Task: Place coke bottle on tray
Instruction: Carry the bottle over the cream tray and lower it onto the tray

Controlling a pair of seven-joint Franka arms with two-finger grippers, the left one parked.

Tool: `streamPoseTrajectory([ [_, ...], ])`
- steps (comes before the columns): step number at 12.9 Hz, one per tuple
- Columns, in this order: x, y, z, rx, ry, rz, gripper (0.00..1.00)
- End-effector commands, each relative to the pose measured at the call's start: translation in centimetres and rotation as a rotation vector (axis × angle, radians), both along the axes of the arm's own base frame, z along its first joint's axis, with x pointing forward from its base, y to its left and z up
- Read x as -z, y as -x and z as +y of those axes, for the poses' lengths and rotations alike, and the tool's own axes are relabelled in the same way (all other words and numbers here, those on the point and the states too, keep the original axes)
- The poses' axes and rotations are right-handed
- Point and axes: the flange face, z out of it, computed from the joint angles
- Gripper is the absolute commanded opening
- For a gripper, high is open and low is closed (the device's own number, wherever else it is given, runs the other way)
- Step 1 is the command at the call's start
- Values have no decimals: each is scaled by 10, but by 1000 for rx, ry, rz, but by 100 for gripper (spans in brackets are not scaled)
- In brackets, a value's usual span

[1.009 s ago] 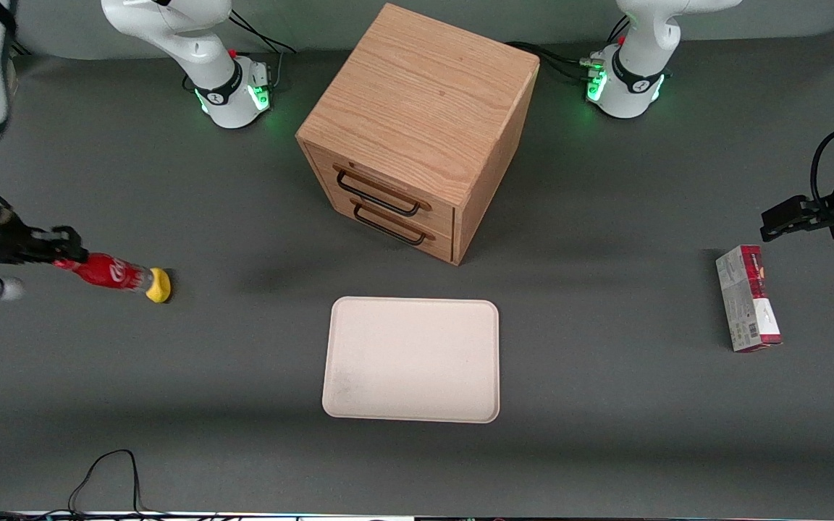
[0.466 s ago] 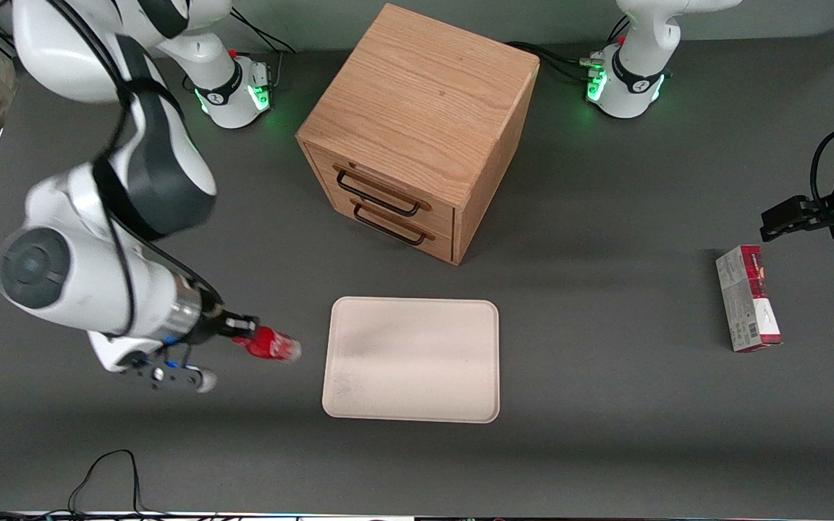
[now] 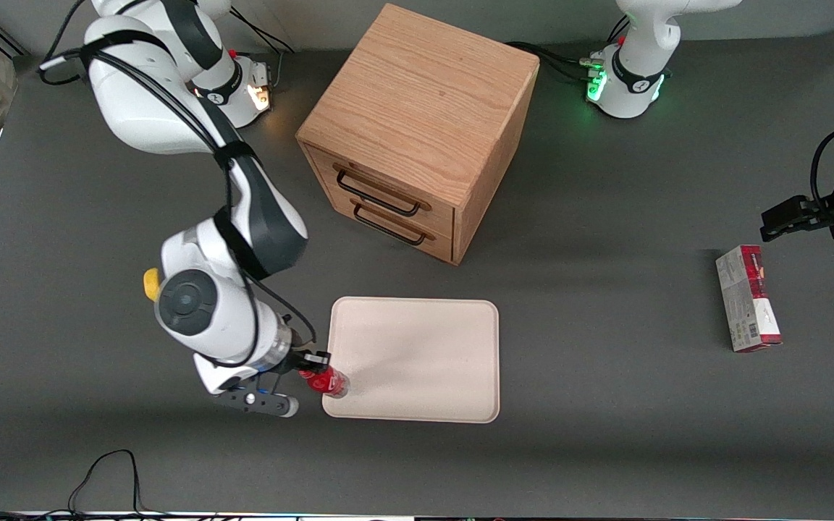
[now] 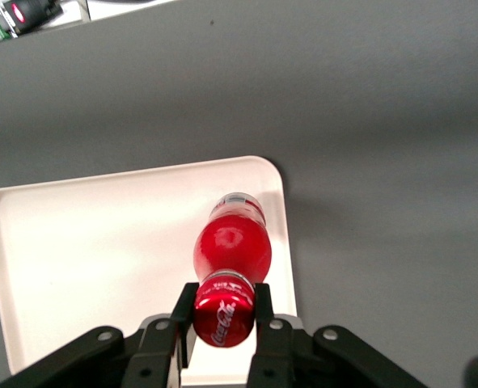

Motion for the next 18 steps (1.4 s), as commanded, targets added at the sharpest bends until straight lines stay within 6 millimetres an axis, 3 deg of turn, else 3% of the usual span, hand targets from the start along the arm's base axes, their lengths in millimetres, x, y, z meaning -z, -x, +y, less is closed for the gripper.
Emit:
streamPoseTrajectory([
  [1,9,-3,15,0,31,-39,0],
  [8,29,-2,19,-10,48,-26,0],
  [9,30,-2,18,-9,49,-23,69],
  [10,30,-1,21,-11,57,-29,100],
  [14,26,0,21,-9,62,-27,100],
  [16,18,3,9,-11,91,15,100],
  [17,3,7,2,-28,107,42,100],
  [18,-26,5,-19,-42,104,45,100],
])
